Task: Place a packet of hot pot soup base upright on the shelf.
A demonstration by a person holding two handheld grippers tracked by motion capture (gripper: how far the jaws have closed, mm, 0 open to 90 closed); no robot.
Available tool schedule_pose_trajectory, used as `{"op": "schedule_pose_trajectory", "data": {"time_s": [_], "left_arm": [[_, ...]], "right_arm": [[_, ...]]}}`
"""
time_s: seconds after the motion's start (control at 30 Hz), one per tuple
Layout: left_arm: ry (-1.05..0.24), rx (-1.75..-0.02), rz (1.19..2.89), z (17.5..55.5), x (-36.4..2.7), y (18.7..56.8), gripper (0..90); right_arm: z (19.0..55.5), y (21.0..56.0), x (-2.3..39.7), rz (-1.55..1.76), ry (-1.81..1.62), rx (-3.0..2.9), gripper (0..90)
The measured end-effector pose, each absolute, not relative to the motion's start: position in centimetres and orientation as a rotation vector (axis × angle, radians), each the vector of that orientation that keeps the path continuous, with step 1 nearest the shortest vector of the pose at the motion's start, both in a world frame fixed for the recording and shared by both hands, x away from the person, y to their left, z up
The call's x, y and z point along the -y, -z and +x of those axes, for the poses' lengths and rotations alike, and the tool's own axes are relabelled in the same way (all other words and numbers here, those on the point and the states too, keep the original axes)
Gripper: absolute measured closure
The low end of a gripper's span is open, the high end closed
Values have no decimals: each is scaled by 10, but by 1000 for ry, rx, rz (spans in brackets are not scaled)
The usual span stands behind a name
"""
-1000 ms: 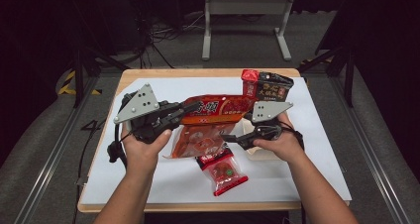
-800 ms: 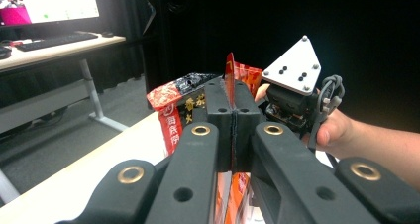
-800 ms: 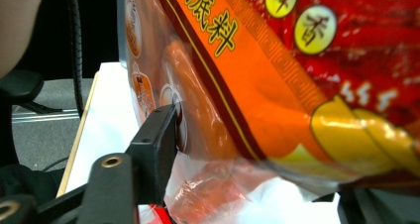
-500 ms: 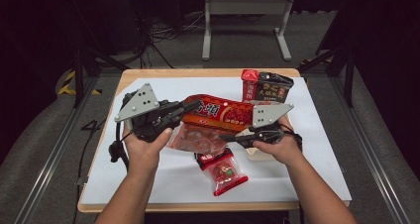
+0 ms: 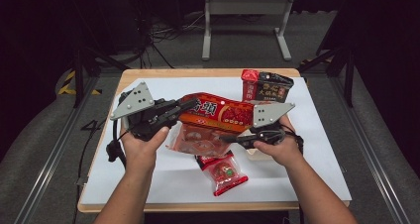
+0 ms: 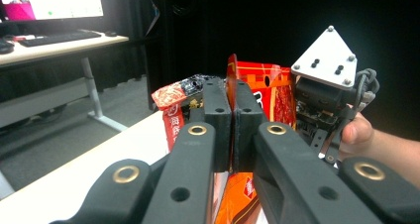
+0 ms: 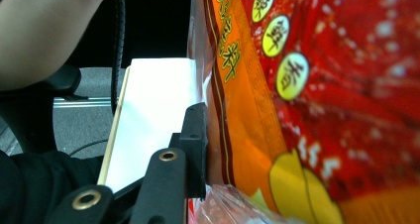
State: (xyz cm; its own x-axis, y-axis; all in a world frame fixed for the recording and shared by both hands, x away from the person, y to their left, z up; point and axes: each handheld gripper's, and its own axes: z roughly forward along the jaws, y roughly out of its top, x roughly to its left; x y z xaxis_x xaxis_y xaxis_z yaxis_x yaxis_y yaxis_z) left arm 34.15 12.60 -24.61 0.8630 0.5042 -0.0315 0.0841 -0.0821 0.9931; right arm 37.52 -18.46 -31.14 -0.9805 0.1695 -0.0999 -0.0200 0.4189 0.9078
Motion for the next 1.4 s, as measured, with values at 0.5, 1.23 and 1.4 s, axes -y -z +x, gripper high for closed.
{"op": "schedule_pose_trajectory", "data": {"time_s": [0.5, 1.23, 1.4], "left_arm": [[-428, -576, 1675, 348, -136, 255, 440], [-480, -677, 1723, 357, -174, 289, 423], [-496, -695, 1740, 359, -182, 300, 419]], "right_arm": [[378, 293, 199, 299, -1555, -2502, 705], [385, 255, 245, 478, -1519, -2403, 705], [387, 251, 256, 518, -1522, -2370, 705]]}}
